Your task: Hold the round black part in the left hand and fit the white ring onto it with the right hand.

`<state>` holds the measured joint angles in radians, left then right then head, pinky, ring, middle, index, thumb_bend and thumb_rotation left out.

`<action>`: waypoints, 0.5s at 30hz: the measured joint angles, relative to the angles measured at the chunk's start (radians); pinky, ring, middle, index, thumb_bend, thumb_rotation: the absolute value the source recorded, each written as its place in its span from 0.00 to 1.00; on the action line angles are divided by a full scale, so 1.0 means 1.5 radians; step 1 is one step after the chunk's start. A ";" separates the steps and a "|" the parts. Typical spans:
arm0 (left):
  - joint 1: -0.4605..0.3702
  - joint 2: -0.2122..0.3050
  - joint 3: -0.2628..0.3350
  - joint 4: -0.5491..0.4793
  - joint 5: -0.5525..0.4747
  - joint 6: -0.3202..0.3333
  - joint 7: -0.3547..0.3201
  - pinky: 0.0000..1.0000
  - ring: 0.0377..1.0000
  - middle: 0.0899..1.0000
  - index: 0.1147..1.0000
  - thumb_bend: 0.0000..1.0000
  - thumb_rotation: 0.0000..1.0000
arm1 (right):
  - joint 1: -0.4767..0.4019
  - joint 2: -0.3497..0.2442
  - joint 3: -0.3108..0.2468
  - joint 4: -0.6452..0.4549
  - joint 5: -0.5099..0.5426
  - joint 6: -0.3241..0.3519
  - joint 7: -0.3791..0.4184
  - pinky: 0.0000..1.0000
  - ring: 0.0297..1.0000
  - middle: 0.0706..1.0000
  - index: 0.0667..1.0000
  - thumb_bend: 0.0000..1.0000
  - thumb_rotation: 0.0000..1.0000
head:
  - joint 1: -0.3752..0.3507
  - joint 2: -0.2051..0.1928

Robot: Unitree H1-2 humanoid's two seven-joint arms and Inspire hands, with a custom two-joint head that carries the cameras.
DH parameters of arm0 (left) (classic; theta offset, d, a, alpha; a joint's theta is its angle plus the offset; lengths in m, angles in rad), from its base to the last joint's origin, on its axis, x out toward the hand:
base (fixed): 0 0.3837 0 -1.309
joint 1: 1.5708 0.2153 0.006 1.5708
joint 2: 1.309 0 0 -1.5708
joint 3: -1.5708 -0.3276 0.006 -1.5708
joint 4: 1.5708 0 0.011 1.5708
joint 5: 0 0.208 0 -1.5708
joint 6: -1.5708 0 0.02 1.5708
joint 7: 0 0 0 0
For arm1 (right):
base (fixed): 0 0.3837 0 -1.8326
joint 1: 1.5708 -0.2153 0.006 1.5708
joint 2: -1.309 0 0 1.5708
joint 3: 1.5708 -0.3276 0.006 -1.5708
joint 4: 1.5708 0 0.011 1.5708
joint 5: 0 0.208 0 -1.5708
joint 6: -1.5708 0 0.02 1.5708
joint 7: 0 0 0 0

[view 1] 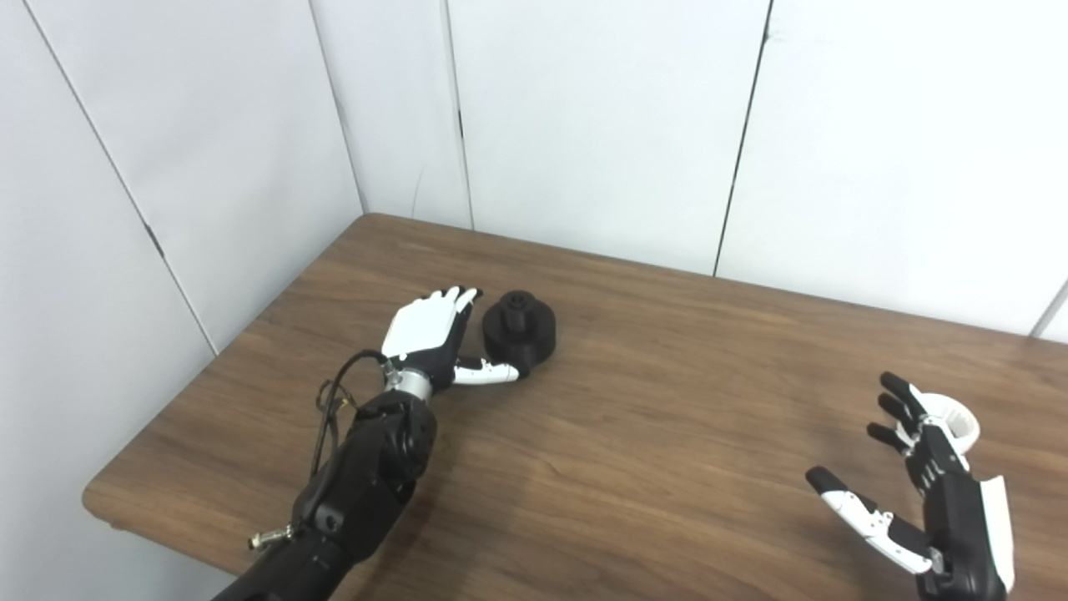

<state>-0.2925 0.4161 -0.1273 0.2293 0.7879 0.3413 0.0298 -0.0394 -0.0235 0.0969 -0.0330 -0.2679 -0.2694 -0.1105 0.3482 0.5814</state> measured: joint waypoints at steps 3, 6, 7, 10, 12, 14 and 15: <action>0.000 0.000 -0.002 0.000 -0.001 -0.001 0.001 1.00 1.00 1.00 0.93 1.00 0.63 | 0.003 0.000 -0.001 -0.003 0.002 0.000 0.002 0.76 0.87 0.89 0.84 0.75 0.26 | 0.000 0.002; 0.000 0.000 -0.004 0.000 -0.001 -0.001 0.001 1.00 1.00 1.00 0.93 1.00 0.62 | 0.005 -0.001 -0.001 -0.006 0.004 0.000 0.006 0.77 0.87 0.90 0.84 0.75 0.25 | 0.001 0.004; 0.000 0.000 -0.004 0.000 -0.001 -0.001 0.002 1.00 1.00 1.00 0.93 1.00 0.62 | 0.005 -0.001 -0.001 -0.006 0.004 0.000 0.007 0.77 0.88 0.90 0.84 0.75 0.25 | 0.000 0.004; 0.000 -0.002 -0.007 0.000 -0.004 -0.001 0.003 1.00 1.00 1.00 0.93 1.00 0.63 | 0.005 -0.001 -0.002 -0.007 0.007 0.001 0.009 0.77 0.88 0.90 0.84 0.75 0.25 | -0.002 0.006; 0.000 -0.002 -0.007 0.001 -0.008 -0.001 0.003 1.00 1.00 1.00 0.93 1.00 0.64 | 0.005 -0.001 -0.002 -0.007 0.007 0.001 0.010 0.77 0.88 0.90 0.84 0.75 0.25 | -0.002 0.007; -0.001 -0.004 -0.007 0.002 -0.013 -0.002 0.003 1.00 1.00 1.00 0.93 1.00 0.64 | 0.006 -0.001 -0.002 -0.008 0.007 0.004 0.011 0.77 0.88 0.90 0.84 0.75 0.26 | -0.002 0.009; -0.001 -0.005 -0.007 0.003 -0.014 -0.002 0.003 1.00 1.00 1.00 0.93 1.00 0.64 | 0.006 -0.001 -0.003 -0.009 0.007 0.007 0.011 0.77 0.88 0.90 0.84 0.75 0.26 | -0.002 0.009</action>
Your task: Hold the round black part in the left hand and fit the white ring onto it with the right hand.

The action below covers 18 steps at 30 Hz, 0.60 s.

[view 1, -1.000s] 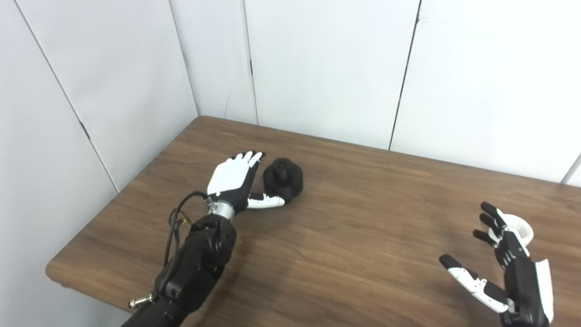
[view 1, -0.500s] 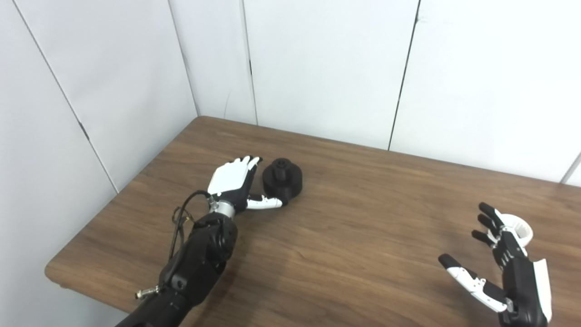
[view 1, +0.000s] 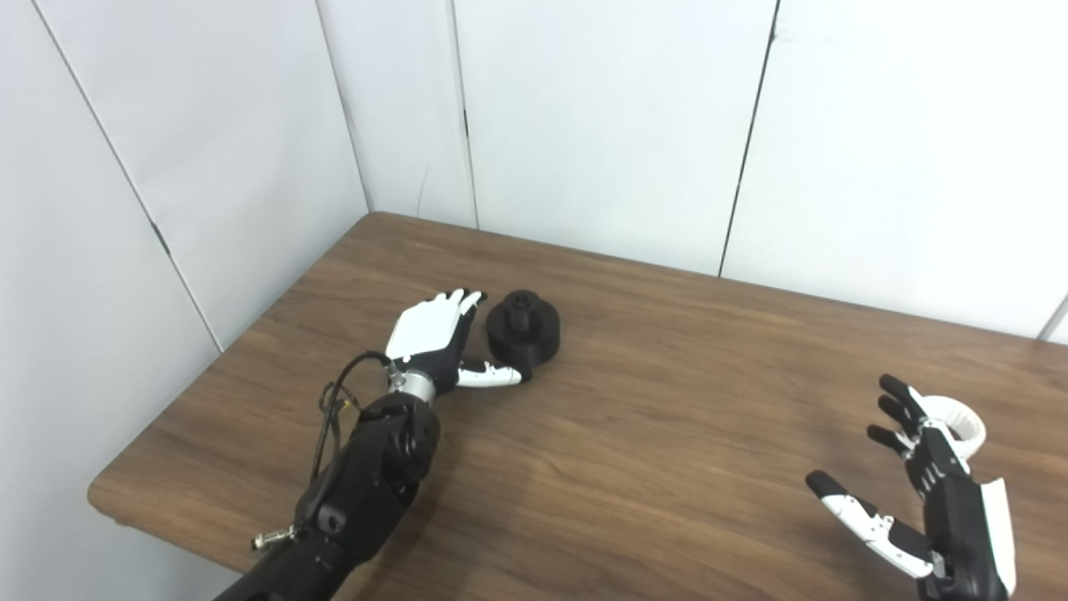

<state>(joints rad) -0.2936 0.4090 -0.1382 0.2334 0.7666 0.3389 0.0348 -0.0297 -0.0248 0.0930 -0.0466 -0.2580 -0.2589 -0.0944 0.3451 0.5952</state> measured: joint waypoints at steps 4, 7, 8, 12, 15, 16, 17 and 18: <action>-0.004 -0.002 -0.002 0.008 -0.011 -0.002 0.001 1.00 1.00 1.00 0.93 1.00 0.63 | 0.002 0.000 0.000 -0.003 0.000 0.004 0.001 0.76 0.87 0.90 0.84 0.74 0.25 | 0.000 0.001; -0.009 -0.005 -0.005 0.012 -0.013 -0.003 0.005 1.00 1.00 1.00 0.93 1.00 0.62 | 0.003 -0.001 -0.001 -0.004 0.000 0.003 0.001 0.76 0.87 0.90 0.84 0.74 0.25 | -0.001 0.002; -0.009 -0.006 -0.007 0.012 -0.013 -0.003 0.008 1.00 1.00 1.00 0.93 1.00 0.62 | 0.003 -0.001 -0.001 -0.005 0.000 0.003 0.001 0.77 0.87 0.89 0.84 0.74 0.25 | -0.001 0.003; -0.010 -0.008 -0.011 0.015 -0.015 -0.003 0.014 1.00 1.00 1.00 0.93 1.00 0.63 | 0.004 -0.001 -0.001 -0.006 0.000 0.003 0.003 0.77 0.87 0.90 0.85 0.75 0.26 | -0.003 0.004; -0.012 -0.008 -0.013 0.021 -0.017 -0.003 0.016 1.00 1.00 1.00 0.93 1.00 0.63 | 0.005 -0.002 -0.001 -0.007 0.000 0.004 0.005 0.77 0.87 0.90 0.85 0.74 0.25 | -0.003 0.005; -0.013 -0.008 -0.013 0.023 -0.017 -0.003 0.017 1.00 1.00 1.00 0.94 1.00 0.63 | 0.006 -0.002 -0.001 -0.007 0.000 0.004 0.006 0.77 0.88 0.90 0.85 0.74 0.25 | -0.005 0.006; -0.016 -0.009 -0.014 0.028 -0.019 -0.004 0.019 1.00 1.00 1.00 0.94 1.00 0.64 | 0.006 -0.003 -0.001 -0.008 0.000 0.004 0.007 0.77 0.88 0.90 0.85 0.74 0.26 | -0.007 0.006; -0.021 -0.011 -0.013 0.038 -0.022 -0.006 0.024 1.00 1.00 1.00 0.94 1.00 0.64 | 0.006 -0.004 -0.001 -0.008 0.000 0.004 0.007 0.77 0.88 0.90 0.84 0.74 0.26 | -0.008 0.007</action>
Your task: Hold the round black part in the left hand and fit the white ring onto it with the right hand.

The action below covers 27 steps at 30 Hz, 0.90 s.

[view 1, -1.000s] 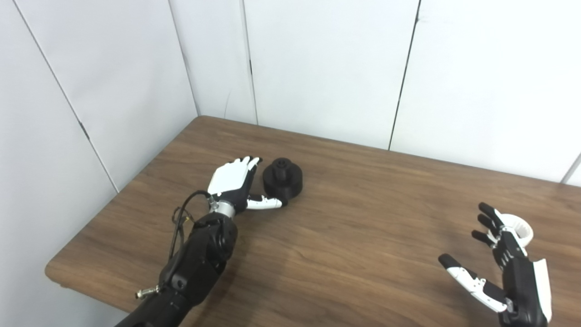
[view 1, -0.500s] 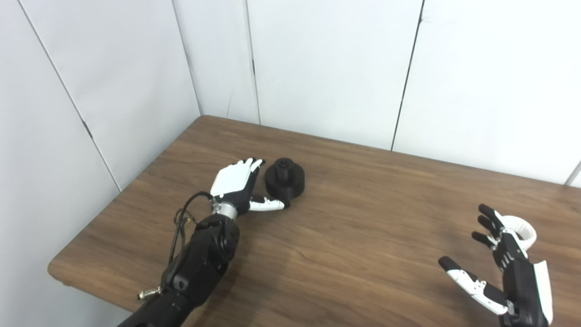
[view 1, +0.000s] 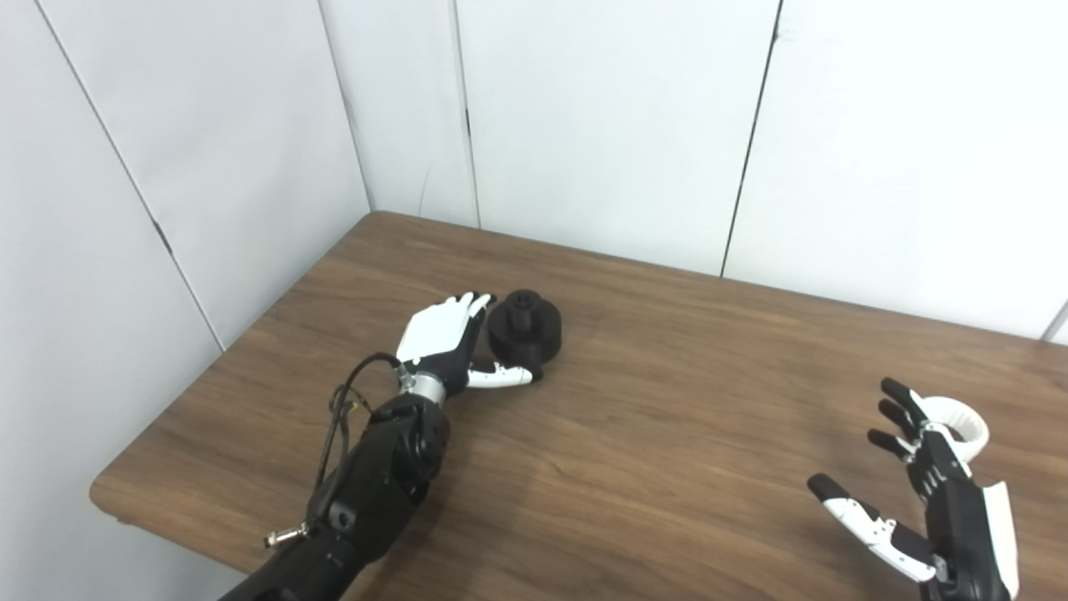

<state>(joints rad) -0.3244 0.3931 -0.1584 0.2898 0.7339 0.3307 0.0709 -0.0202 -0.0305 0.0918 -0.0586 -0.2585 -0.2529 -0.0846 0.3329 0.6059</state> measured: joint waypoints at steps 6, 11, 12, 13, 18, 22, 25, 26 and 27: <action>-0.022 -0.014 0.003 0.055 -0.018 -0.022 0.049 1.00 1.00 1.00 0.92 1.00 0.61 | 0.007 -0.004 0.000 -0.008 -0.003 0.001 0.001 0.77 0.87 0.90 0.85 0.73 0.25 | -0.004 0.002; -0.034 -0.034 0.013 0.081 -0.037 -0.044 0.091 0.99 1.00 1.00 0.81 0.98 0.52 | 0.012 -0.006 0.000 -0.013 -0.006 0.001 0.001 0.75 0.87 0.90 0.85 0.73 0.25 | -0.003 0.005; -0.034 -0.037 0.013 0.084 -0.040 -0.051 0.102 0.99 1.00 1.00 0.79 0.96 0.51 | 0.013 -0.006 0.000 -0.015 -0.006 0.001 0.001 0.75 0.87 0.90 0.85 0.73 0.25 | -0.003 0.005; -0.035 -0.039 0.013 0.089 -0.043 -0.056 0.109 1.00 1.00 1.00 0.76 0.93 0.48 | 0.014 -0.006 0.000 -0.016 -0.006 0.001 0.001 0.75 0.87 0.90 0.85 0.73 0.26 | -0.002 0.006; -0.049 -0.051 0.024 0.124 -0.066 -0.092 0.149 1.00 1.00 1.00 0.66 0.90 0.35 | 0.021 -0.009 0.000 -0.024 -0.012 0.006 0.001 0.74 0.86 0.90 0.84 0.72 0.25 | -0.006 0.009; -0.057 -0.055 0.030 0.132 -0.079 -0.109 0.169 1.00 1.00 1.00 0.62 0.90 0.34 | 0.023 -0.008 -0.001 -0.027 -0.012 0.013 0.001 0.74 0.87 0.90 0.85 0.72 0.24 | -0.004 0.010; -0.057 -0.056 0.029 0.133 -0.081 -0.110 0.173 1.00 1.00 1.00 0.61 0.90 0.34 | 0.023 -0.008 -0.001 -0.028 -0.013 0.015 0.001 0.74 0.86 0.90 0.85 0.72 0.24 | -0.004 0.011; -0.057 -0.056 0.028 0.133 -0.081 -0.110 0.174 1.00 1.00 1.00 0.61 0.90 0.34 | 0.023 -0.008 -0.001 -0.028 -0.013 0.015 0.001 0.74 0.86 0.90 0.84 0.72 0.25 | -0.004 0.011; -0.057 -0.056 0.028 0.134 -0.082 -0.110 0.174 1.00 1.00 1.00 0.60 0.90 0.33 | 0.023 -0.008 -0.001 -0.028 -0.014 0.015 0.001 0.74 0.86 0.90 0.84 0.72 0.25 | -0.004 0.012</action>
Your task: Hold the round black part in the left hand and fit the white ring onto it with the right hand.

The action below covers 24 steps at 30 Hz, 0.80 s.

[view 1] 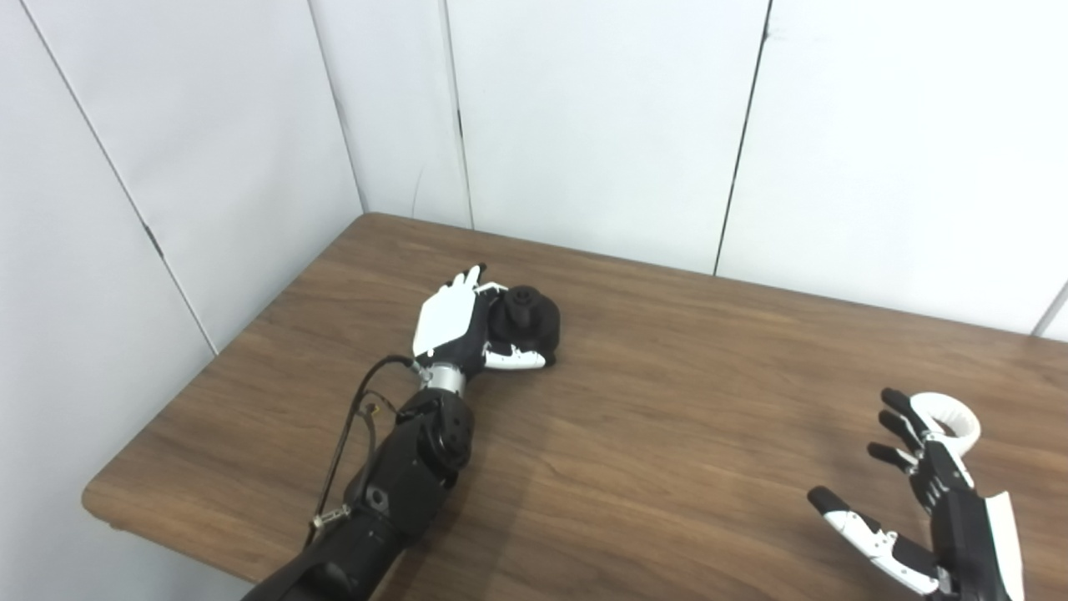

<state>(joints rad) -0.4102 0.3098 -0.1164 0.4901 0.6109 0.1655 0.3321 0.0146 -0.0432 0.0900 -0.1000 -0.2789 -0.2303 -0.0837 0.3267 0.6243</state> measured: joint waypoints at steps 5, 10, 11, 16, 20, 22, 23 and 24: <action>0.000 0.000 0.000 0.000 -0.011 -0.001 0.001 1.00 1.00 1.00 0.58 0.90 0.32 | 0.000 0.000 0.000 -0.001 -0.001 0.009 0.000 0.73 0.86 0.90 0.84 0.72 0.24 | 0.000 0.000; -0.001 0.000 0.000 0.000 -0.019 -0.002 0.000 1.00 1.00 1.00 0.56 0.93 0.32 | 0.000 0.000 0.000 -0.001 -0.001 0.009 0.000 0.75 0.87 0.90 0.84 0.72 0.25 | -0.001 0.000; -0.001 0.001 -0.001 0.000 -0.020 -0.003 -0.001 1.00 1.00 1.00 0.56 0.93 0.32 | 0.000 0.000 0.000 -0.001 0.000 0.009 0.000 0.75 0.87 0.90 0.84 0.72 0.24 | -0.001 0.001; 0.004 0.002 -0.009 -0.014 -0.021 -0.002 -0.012 1.00 1.00 1.00 0.57 0.95 0.34 | 0.000 0.000 0.000 -0.001 0.000 0.011 0.000 0.75 0.87 0.91 0.84 0.72 0.26 | 0.000 0.001; 0.009 0.002 -0.012 -0.021 -0.022 -0.002 -0.019 1.00 1.00 1.00 0.58 0.95 0.35 | 0.000 0.000 0.000 -0.001 0.000 0.011 0.000 0.76 0.87 0.90 0.84 0.73 0.26 | -0.002 0.003; 0.015 0.001 -0.016 -0.029 -0.023 -0.003 -0.021 1.00 1.00 1.00 0.58 0.95 0.36 | 0.000 0.000 0.000 -0.001 0.000 0.011 0.000 0.76 0.87 0.90 0.84 0.73 0.25 | -0.003 0.004; 0.018 0.001 -0.019 -0.032 -0.023 -0.004 -0.021 1.00 1.00 1.00 0.58 0.95 0.36 | 0.000 0.000 0.000 -0.001 0.000 0.011 0.000 0.76 0.87 0.90 0.84 0.73 0.25 | -0.003 0.004; 0.021 0.001 -0.023 -0.037 -0.023 -0.004 -0.021 1.00 1.00 1.00 0.58 0.96 0.37 | 0.000 0.000 0.000 -0.001 0.000 0.011 0.000 0.76 0.87 0.90 0.85 0.73 0.26 | -0.003 0.004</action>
<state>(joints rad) -0.3781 0.3119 -0.1506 0.4346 0.5767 0.1591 0.3002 0.0146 -0.0432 0.0899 -0.1021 -0.2788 -0.2134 -0.0835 0.3221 0.6305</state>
